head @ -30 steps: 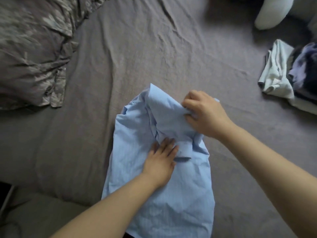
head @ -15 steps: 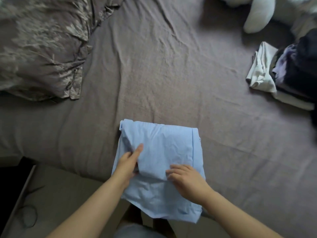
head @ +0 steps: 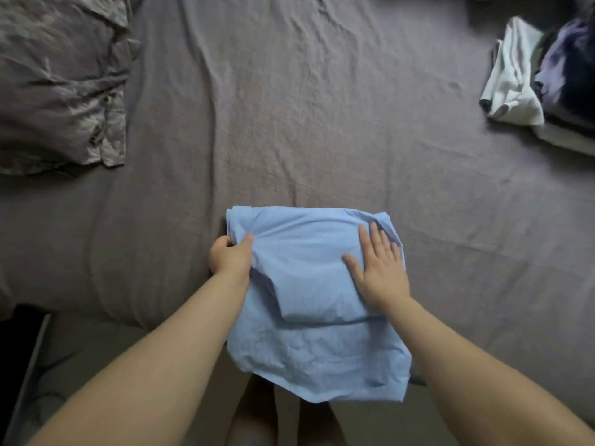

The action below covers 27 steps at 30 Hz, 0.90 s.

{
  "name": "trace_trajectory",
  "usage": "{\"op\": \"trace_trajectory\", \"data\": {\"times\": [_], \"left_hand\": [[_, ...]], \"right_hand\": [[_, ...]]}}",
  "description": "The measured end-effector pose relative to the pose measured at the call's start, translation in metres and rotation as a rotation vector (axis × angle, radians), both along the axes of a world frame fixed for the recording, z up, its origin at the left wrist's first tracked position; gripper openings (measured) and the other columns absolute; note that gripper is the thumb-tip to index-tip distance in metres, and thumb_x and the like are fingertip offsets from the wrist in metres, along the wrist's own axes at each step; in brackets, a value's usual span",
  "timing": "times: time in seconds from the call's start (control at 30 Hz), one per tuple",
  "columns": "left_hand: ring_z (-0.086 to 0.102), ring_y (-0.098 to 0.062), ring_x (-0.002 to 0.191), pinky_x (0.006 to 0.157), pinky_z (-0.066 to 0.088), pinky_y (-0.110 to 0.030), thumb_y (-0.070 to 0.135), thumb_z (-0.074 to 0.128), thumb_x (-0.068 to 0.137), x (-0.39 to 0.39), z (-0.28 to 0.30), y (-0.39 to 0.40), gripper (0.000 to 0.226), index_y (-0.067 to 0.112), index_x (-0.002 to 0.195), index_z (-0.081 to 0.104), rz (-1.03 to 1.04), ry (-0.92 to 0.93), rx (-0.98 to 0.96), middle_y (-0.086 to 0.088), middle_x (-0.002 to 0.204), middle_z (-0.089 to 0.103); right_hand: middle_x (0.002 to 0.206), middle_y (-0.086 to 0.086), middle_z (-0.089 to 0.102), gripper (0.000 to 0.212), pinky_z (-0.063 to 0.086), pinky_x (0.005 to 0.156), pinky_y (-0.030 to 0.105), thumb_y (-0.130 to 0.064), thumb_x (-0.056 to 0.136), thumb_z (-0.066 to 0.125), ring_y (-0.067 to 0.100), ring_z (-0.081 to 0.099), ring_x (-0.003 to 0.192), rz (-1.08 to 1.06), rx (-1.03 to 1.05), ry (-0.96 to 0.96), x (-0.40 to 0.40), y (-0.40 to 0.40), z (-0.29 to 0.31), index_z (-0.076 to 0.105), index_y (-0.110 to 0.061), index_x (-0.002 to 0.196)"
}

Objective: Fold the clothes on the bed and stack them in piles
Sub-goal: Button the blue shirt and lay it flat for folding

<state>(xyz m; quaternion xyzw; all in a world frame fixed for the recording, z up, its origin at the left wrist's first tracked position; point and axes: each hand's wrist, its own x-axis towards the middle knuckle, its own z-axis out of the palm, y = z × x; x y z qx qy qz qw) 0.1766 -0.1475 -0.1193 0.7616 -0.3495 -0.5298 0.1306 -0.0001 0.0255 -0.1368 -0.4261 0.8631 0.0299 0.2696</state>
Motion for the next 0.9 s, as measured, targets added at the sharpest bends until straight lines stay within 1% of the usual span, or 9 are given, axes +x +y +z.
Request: {"op": "trace_trajectory", "data": {"times": [0.1,0.17,0.27,0.43,0.53,0.63,0.77,0.83,0.9], "left_hand": [[0.054,-0.024,0.081,0.069,0.04,-0.028,0.026,0.068,0.086,0.011,0.004,0.004,0.025,0.01,0.078,0.051,-0.143,-0.077,-0.031,-0.005,0.083,0.056],[0.057,-0.029,0.1,0.082,0.045,-0.033,0.035,0.067,0.085,0.015,0.012,0.005,0.031,0.011,0.101,0.055,-0.207,-0.149,-0.089,-0.008,0.104,0.058],[0.039,-0.034,0.13,0.106,0.036,-0.047,0.057,0.073,0.072,0.021,0.02,-0.001,0.089,0.013,0.14,0.037,-0.321,-0.275,-0.019,-0.013,0.143,0.037],[0.044,-0.033,0.129,0.099,0.044,-0.048,0.057,0.087,0.042,0.02,0.035,0.019,0.133,0.006,0.147,0.026,-0.274,0.076,0.372,-0.01,0.149,0.037],[0.059,-0.028,0.102,0.079,0.049,-0.039,0.035,0.087,0.062,0.018,0.038,0.036,0.078,0.007,0.126,0.053,-0.362,0.185,0.47,-0.009,0.128,0.059],[0.062,-0.02,0.084,0.069,0.048,-0.032,0.013,0.076,0.079,0.003,0.043,0.03,0.04,0.013,0.115,0.059,-0.367,0.314,0.366,-0.007,0.115,0.066],[0.064,-0.019,0.082,0.064,0.05,-0.031,0.005,0.067,0.086,-0.028,0.057,-0.005,0.03,0.013,0.113,0.06,-0.31,0.455,0.176,-0.007,0.114,0.066],[0.061,-0.015,0.078,0.061,0.048,-0.029,0.008,0.066,0.088,-0.044,0.06,-0.024,0.03,0.016,0.116,0.058,-0.327,0.405,0.086,-0.005,0.114,0.064],[0.06,-0.018,0.091,0.072,0.049,-0.028,0.013,0.066,0.089,-0.053,0.053,-0.041,0.04,0.017,0.125,0.05,-0.339,0.224,-0.054,-0.007,0.126,0.054]], "right_hand": [[0.162,0.0,-0.001,0.08,-0.003,0.119,0.039,-0.067,0.092,0.012,0.015,0.0,0.149,-0.184,0.109,-0.013,-0.003,0.01,0.012,0.005,-0.016,0.154],[0.161,0.005,0.01,0.073,0.01,0.118,0.042,-0.057,0.096,0.031,0.019,0.009,0.148,-0.371,0.037,-0.023,-0.007,0.009,0.024,0.015,-0.013,0.153],[0.155,0.01,0.029,0.084,0.03,0.111,0.041,-0.049,0.088,0.06,0.029,0.032,0.14,-0.746,-0.122,-0.297,-0.016,0.01,0.039,0.02,-0.012,0.151],[0.13,0.004,0.056,0.1,0.053,0.084,0.04,-0.049,0.055,0.088,0.027,0.058,0.11,-0.956,0.022,-0.623,-0.029,0.028,0.041,0.043,-0.014,0.137],[0.115,0.003,0.065,0.07,0.054,0.079,0.037,-0.031,0.061,0.089,0.023,0.063,0.1,-0.918,0.001,-0.779,-0.035,0.028,0.046,0.058,-0.015,0.122],[0.115,0.005,0.067,0.053,0.053,0.088,0.04,-0.01,0.07,0.083,0.025,0.063,0.101,-0.878,-0.125,-0.799,-0.047,0.018,0.055,0.062,-0.013,0.119],[0.112,0.01,0.065,0.047,0.051,0.091,0.042,0.006,0.076,0.071,0.032,0.062,0.103,-1.004,-0.402,-0.711,-0.071,-0.003,0.064,0.06,-0.005,0.121],[0.117,0.013,0.064,0.047,0.052,0.083,0.038,0.006,0.077,0.07,0.033,0.061,0.105,-1.033,-0.462,-0.659,-0.087,-0.012,0.064,0.058,-0.002,0.123],[0.132,0.015,0.055,0.063,0.051,0.083,0.036,-0.009,0.077,0.077,0.03,0.057,0.112,-0.99,-0.379,-0.466,-0.101,-0.018,0.059,0.048,-0.005,0.134]]}}
